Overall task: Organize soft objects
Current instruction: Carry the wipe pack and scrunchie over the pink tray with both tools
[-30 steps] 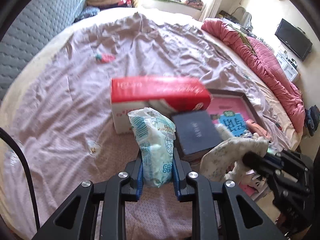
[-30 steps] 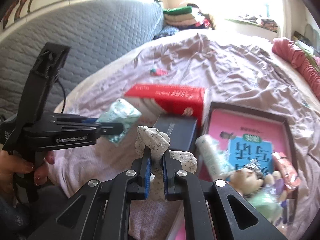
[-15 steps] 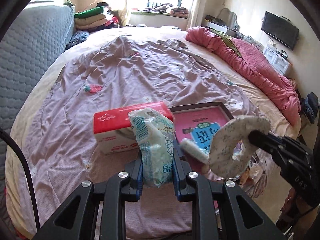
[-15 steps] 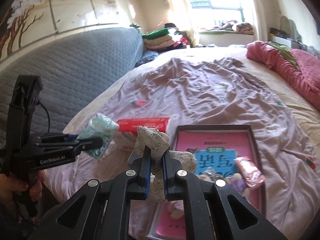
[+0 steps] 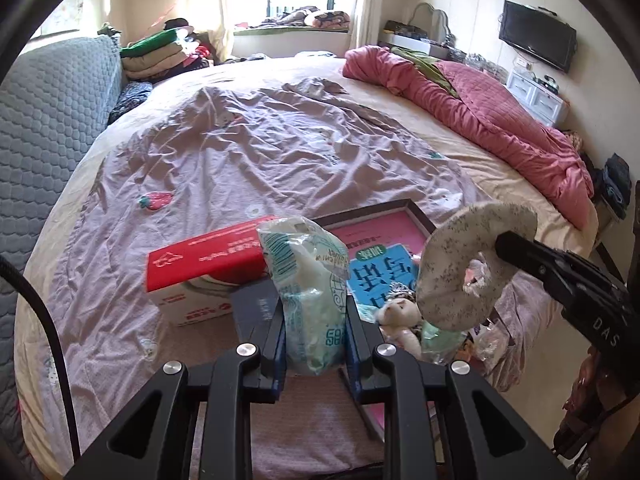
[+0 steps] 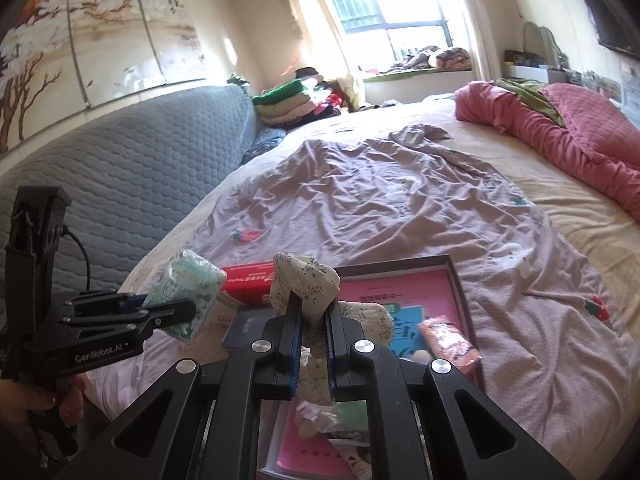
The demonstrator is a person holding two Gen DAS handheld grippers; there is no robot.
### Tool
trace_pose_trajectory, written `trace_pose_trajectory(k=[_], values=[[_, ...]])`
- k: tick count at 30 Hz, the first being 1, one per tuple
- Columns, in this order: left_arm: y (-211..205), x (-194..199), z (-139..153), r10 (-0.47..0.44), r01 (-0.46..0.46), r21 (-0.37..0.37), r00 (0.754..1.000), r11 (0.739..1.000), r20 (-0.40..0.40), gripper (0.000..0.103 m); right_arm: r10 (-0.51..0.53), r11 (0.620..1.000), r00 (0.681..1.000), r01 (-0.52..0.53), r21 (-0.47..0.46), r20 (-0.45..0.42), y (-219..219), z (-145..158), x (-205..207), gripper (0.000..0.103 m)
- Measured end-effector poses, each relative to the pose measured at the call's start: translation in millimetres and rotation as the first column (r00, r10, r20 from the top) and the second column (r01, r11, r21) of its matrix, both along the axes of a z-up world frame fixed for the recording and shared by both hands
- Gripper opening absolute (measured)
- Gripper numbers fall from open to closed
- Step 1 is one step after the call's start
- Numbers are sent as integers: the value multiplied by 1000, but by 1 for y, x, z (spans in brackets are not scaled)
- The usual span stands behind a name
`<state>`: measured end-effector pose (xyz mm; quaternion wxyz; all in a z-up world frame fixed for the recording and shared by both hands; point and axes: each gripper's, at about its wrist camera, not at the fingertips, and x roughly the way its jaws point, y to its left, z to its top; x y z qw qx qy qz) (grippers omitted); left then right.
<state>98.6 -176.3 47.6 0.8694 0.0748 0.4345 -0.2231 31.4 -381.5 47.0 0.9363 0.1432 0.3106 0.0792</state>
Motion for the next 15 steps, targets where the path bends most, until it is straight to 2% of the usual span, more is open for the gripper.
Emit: trace_pose_trajectory(k=[6,15], values=[[-22,-1,-15,-39,39,8,999,999,-32,24,-62,998,998,63,16,-18,-23,-11,-3,10],[-42,12,-38,-69,67,-19,992,998,-108,24,-147,988,988,149,42,-50,-59,-29,-5,10]])
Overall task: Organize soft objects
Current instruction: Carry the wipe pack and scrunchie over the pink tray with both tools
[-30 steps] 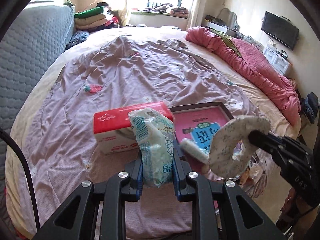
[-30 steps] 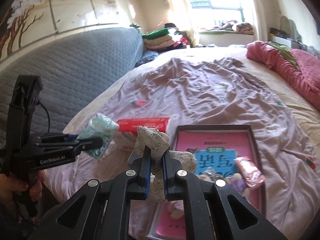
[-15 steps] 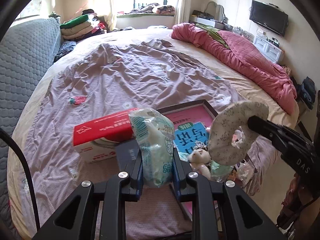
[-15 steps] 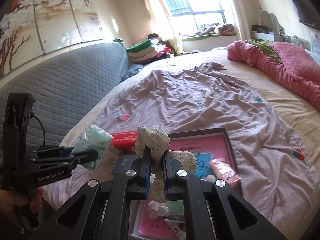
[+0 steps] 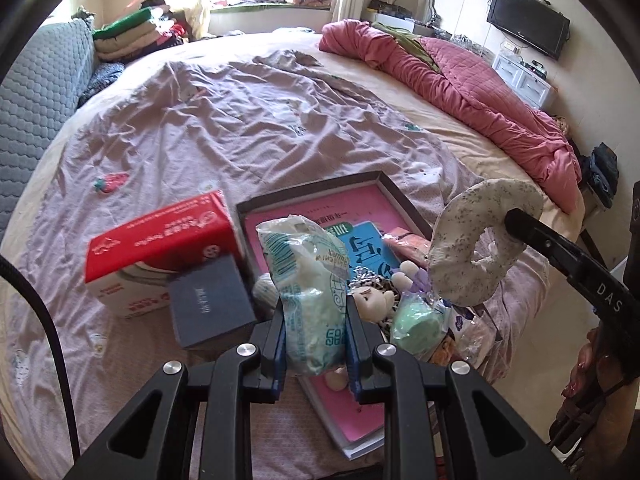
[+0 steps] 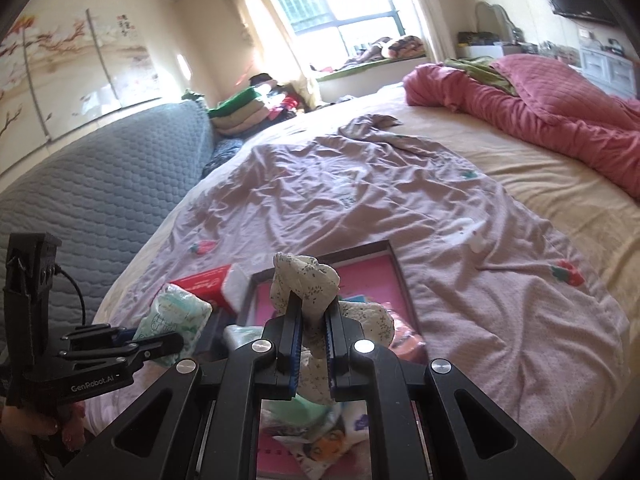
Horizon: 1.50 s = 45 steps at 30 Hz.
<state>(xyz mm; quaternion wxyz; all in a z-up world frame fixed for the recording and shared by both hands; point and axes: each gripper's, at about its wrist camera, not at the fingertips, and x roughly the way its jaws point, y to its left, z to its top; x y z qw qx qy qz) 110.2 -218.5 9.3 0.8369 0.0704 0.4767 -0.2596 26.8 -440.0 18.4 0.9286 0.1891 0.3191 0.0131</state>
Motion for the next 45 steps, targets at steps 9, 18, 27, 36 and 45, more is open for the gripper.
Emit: trace_pose_trajectory(k=[9,18,27,36,45], values=[[-36,14,-36,-41,44,42,997,998,-64,24,-39,997,999,39,65,-6,-21,-15,2,11],[-43,25,-56,-37,43,78,996,996,-82,24,2,991,998,6,135,-60,-15,-40,25,11],[-44,30,-60,-37,43,68,996,997,-86,24,5,999,988,2,46,-152,-7,-63,42,12],[-42,36,-64,-32,38,57,995,998,-98,24,-2,1000,983,0,-15,-186,-3,-74,53,12],[-41,40,-68,-25,31,49,994,998,-109,24,-2,999,983,-6,-43,-183,-3,-71,62,13]])
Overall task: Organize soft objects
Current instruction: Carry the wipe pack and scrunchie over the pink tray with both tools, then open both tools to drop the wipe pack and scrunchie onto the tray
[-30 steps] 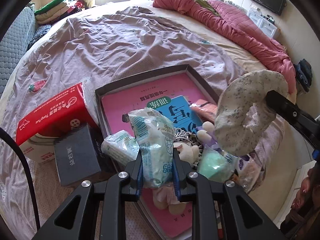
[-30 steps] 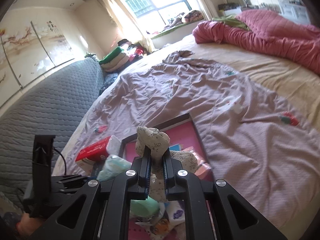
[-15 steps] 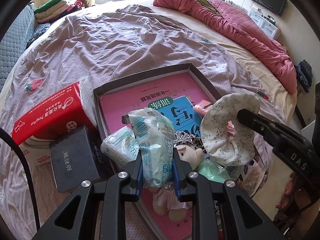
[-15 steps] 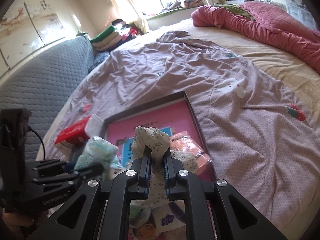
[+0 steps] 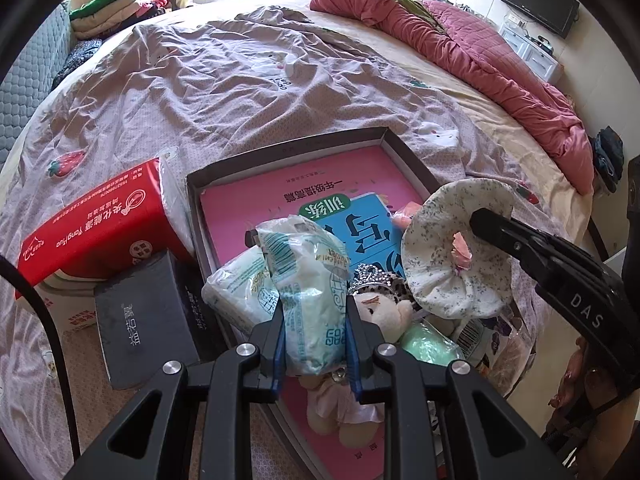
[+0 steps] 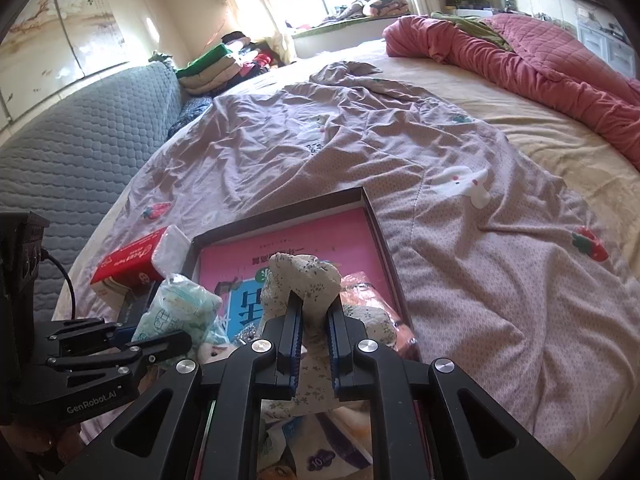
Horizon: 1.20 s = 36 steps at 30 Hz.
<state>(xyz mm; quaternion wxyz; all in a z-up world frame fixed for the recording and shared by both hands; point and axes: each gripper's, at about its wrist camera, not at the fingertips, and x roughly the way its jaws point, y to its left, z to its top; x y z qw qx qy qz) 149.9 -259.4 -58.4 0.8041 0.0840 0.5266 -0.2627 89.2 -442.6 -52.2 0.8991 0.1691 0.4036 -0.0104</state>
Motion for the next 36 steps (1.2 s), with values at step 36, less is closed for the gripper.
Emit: trace_pose_trajectory(k=[36], values=[[-16,27,-17,5,-5,11,999,1000,-52,41,-40,996,999,38,-78,-34,-1,-3,-1,52]])
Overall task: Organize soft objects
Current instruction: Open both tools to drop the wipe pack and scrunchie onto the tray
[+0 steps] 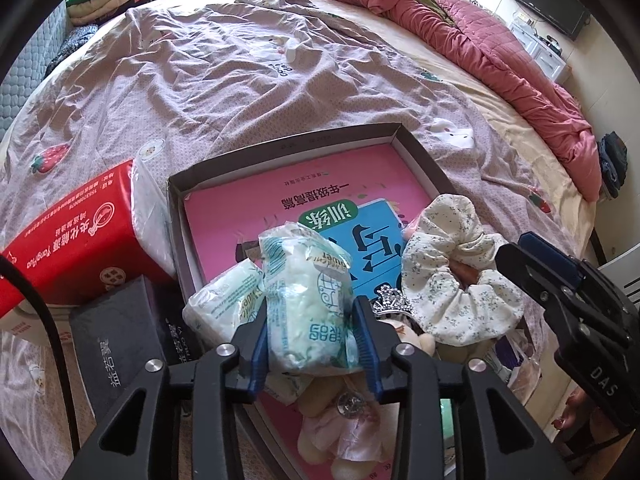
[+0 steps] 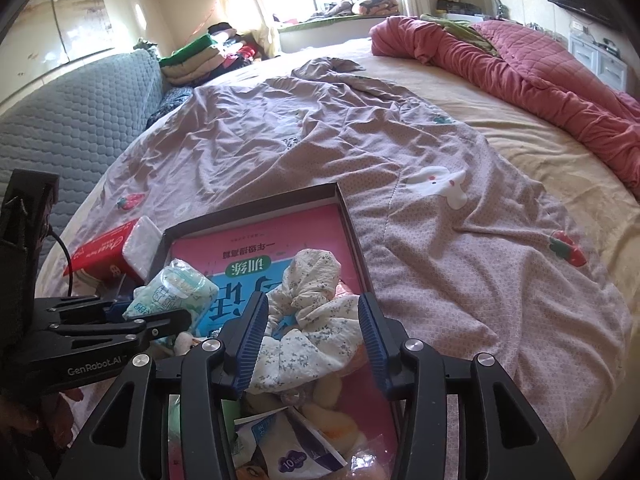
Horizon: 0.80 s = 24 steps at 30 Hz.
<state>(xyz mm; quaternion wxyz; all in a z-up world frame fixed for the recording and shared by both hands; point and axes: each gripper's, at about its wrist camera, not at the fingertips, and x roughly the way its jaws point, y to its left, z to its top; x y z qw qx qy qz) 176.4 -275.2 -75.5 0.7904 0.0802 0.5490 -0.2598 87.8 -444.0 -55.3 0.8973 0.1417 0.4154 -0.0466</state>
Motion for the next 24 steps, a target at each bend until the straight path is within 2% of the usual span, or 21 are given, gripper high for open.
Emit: trace_pose_trajectory(k=[4,8,24], values=[[-1,-1,0,-5,5,12,1000,1000,7,43,3,1000,1000,-3,-12,1,1,1,0,56],[0,0,0,1,-1,14,1000,1000,13,50,-2,1000,1000,2,-23,1,1,3,0,60],[4,1,8,7,-7,-20,1000,1000,23,65,8,999,1000,-8,-43,-12,5,4,0,62]])
